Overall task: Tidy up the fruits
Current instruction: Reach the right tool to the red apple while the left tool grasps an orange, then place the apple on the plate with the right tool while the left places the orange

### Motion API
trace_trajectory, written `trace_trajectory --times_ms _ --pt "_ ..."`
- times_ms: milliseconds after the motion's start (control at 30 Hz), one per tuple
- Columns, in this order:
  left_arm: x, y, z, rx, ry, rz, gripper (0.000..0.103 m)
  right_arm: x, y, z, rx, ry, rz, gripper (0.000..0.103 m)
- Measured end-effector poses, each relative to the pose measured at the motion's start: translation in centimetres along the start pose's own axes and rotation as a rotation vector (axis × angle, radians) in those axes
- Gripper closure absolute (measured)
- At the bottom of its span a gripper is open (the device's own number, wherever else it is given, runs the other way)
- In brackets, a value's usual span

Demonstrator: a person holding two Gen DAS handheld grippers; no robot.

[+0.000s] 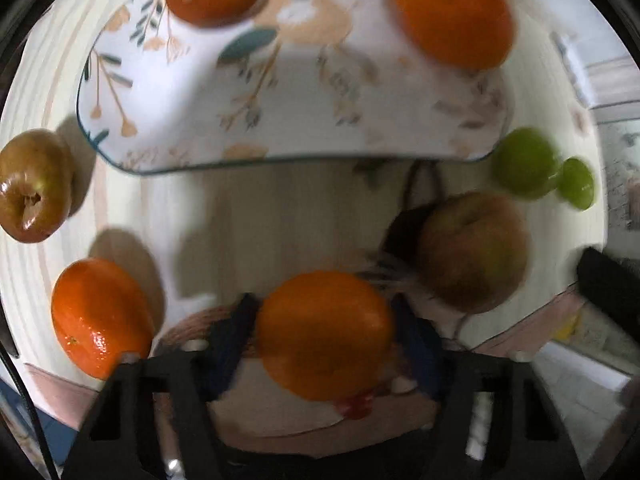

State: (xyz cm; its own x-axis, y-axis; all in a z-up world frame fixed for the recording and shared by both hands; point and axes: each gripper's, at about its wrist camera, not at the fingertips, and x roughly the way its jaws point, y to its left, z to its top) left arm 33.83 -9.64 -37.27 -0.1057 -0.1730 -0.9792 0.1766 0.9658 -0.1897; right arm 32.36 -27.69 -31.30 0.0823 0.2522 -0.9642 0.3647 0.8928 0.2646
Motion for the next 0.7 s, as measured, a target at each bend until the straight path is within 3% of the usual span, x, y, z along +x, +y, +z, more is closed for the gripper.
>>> trace_trajectory --times_ms 133,300,367,433,700 --pt "-0.7 1.4 -0.9 -0.012 -0.034 0.053 0.042 2.0 0.6 0.5 -0.028 0.048 0.021 0.006" --pt "-0.4 3.1 -1.4 -0.07 -0.021 0.015 0.041 5.2 2.2 1.0 -0.071 0.113 0.025 0.008" --pt "-0.5 2.9 -1.1 -0.049 -0.034 0.03 0.041 6.5 2.7 1.1 -0.081 0.142 0.02 0.014" --pt "-0.2 3.0 -0.8 -0.066 -0.019 0.013 0.041 7.4 2.8 1.2 -0.084 0.16 0.017 0.031" --pt "-0.1 2.2 -1.0 -0.078 -0.037 0.034 0.042 7.7 3.5 0.7 -0.117 0.125 0.014 0.032"
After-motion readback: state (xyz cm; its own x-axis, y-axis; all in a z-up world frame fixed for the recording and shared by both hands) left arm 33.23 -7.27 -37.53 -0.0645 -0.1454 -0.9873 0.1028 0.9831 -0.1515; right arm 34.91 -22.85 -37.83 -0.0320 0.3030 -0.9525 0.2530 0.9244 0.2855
